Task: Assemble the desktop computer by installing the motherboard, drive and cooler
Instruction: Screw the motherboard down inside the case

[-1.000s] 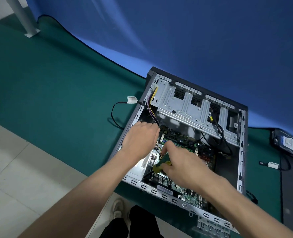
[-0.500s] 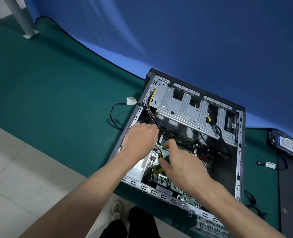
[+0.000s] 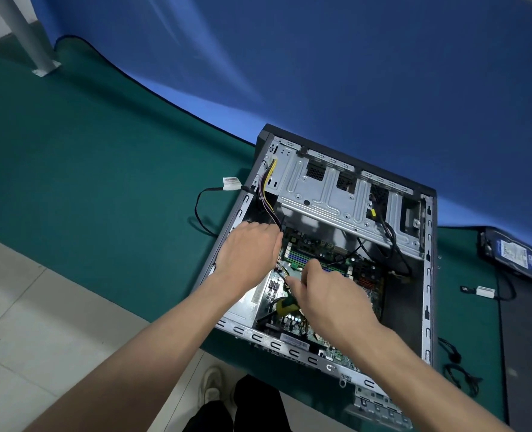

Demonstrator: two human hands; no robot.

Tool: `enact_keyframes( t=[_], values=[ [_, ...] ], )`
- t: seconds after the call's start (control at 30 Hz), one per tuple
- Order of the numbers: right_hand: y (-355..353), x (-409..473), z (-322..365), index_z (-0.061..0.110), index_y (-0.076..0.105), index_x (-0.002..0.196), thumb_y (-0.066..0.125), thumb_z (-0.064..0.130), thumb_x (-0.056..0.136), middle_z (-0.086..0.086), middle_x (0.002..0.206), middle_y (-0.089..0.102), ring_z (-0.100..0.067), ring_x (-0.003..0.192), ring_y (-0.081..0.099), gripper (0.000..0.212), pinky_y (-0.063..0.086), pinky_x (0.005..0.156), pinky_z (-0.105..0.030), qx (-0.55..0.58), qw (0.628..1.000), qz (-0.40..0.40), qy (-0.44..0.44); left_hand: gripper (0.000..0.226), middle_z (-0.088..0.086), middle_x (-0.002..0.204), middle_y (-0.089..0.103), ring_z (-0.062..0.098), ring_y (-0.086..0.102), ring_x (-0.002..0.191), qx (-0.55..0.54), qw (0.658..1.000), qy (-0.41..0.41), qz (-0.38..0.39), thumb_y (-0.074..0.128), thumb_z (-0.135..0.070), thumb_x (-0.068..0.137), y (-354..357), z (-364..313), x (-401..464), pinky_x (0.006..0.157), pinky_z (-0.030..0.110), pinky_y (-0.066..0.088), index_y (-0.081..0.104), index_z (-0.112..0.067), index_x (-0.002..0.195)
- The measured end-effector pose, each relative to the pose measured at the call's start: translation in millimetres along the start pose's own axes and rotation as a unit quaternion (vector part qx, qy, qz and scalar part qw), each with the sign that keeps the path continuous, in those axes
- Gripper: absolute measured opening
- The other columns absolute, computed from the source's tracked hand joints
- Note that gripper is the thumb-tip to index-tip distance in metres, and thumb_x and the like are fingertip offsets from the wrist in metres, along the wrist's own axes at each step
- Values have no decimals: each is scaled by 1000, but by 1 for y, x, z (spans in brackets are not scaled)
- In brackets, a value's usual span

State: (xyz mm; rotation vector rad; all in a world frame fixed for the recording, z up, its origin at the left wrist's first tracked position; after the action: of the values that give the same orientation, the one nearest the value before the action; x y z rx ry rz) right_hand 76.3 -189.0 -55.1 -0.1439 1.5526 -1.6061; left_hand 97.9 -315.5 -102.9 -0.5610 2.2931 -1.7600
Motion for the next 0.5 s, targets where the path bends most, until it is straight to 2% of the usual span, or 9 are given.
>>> enact_keyframes(
  t=[0.1, 0.13, 0.17, 0.23, 0.33, 0.37, 0.4, 0.47, 0.5],
  values=[
    [1, 2, -1, 22, 30, 124, 49, 48, 93, 2, 97, 55, -20, 79, 55, 44, 41, 66, -33, 17, 999, 48, 5, 33, -1, 81, 64, 19, 57, 75, -4, 1000, 0, -5, 31, -28, 101, 0, 0, 0, 79, 29, 38, 57, -17, 85],
    [2, 2, 0, 22, 30, 125, 50, 44, 93, 2, 96, 55, -19, 78, 55, 43, 41, 65, -33, 20, 998, 54, 2, 33, -1, 81, 64, 19, 58, 75, -3, 1000, 0, -6, 31, -28, 101, 0, 0, 0, 79, 29, 38, 58, -17, 85],
    [1, 2, 0, 19, 34, 122, 47, 45, 95, 2, 87, 55, -19, 75, 55, 39, 39, 62, -32, 13, 999, 43, 2, 32, -1, 81, 64, 19, 57, 75, -1, 1000, 0, -5, 31, -28, 101, 0, 0, 0, 79, 29, 38, 58, -17, 85],
    [-1, 1, 0, 15, 41, 115, 40, 52, 96, 3, 76, 52, -22, 73, 55, 42, 38, 60, -32, -2, 1000, 15, 17, 32, -1, 79, 64, 18, 57, 72, 0, 1000, 0, -11, 32, -28, 101, -1, 1, -1, 78, 28, 38, 58, -17, 84],
    [2, 0, 3, 22, 30, 126, 52, 47, 90, 2, 104, 55, -22, 83, 54, 49, 40, 69, -33, 20, 999, 49, 10, 31, 0, 78, 64, 19, 57, 72, -4, 1000, 0, -18, 34, -27, 100, -1, 1, -2, 76, 28, 38, 58, -17, 83],
    [2, 0, 5, 22, 29, 127, 52, 43, 90, 1, 105, 53, -21, 82, 53, 48, 39, 69, -33, 19, 999, 49, 4, 31, 0, 78, 64, 19, 56, 71, -4, 1000, 0, -19, 34, -27, 100, -1, 1, -2, 76, 29, 38, 58, -17, 83],
    [2, 0, 7, 20, 31, 124, 50, 41, 92, 1, 96, 54, -22, 79, 53, 43, 39, 67, -33, 9, 999, 37, -2, 31, 0, 77, 64, 19, 56, 70, -4, 1000, 1, -19, 34, -27, 100, -1, 0, -2, 75, 28, 38, 58, -17, 82],
    [0, 0, 10, 16, 36, 118, 42, 48, 96, 2, 83, 54, -23, 75, 54, 39, 38, 63, -33, -12, 1000, 16, -1, 31, 0, 76, 64, 19, 55, 70, -3, 1000, 1, -23, 35, -27, 100, -2, -1, -1, 74, 28, 38, 57, -17, 81],
    [0, 0, 11, 17, 34, 119, 43, 50, 95, 2, 86, 55, -24, 77, 54, 42, 39, 65, -34, -11, 1000, 23, -1, 31, 0, 76, 64, 19, 55, 70, -1, 1000, 1, -22, 35, -27, 100, -3, -1, -1, 73, 29, 38, 57, -17, 81]
  ],
)
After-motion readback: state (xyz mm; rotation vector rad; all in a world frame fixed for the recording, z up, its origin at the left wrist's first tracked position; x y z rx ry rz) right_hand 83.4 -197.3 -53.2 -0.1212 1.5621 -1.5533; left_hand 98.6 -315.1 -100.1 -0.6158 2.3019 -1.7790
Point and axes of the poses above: each hand's wrist, its own x-axis towards the middle knuckle, its own y-axis out of the palm, z = x × y, the point moved 6 cm from there along x, towards the middle knuckle
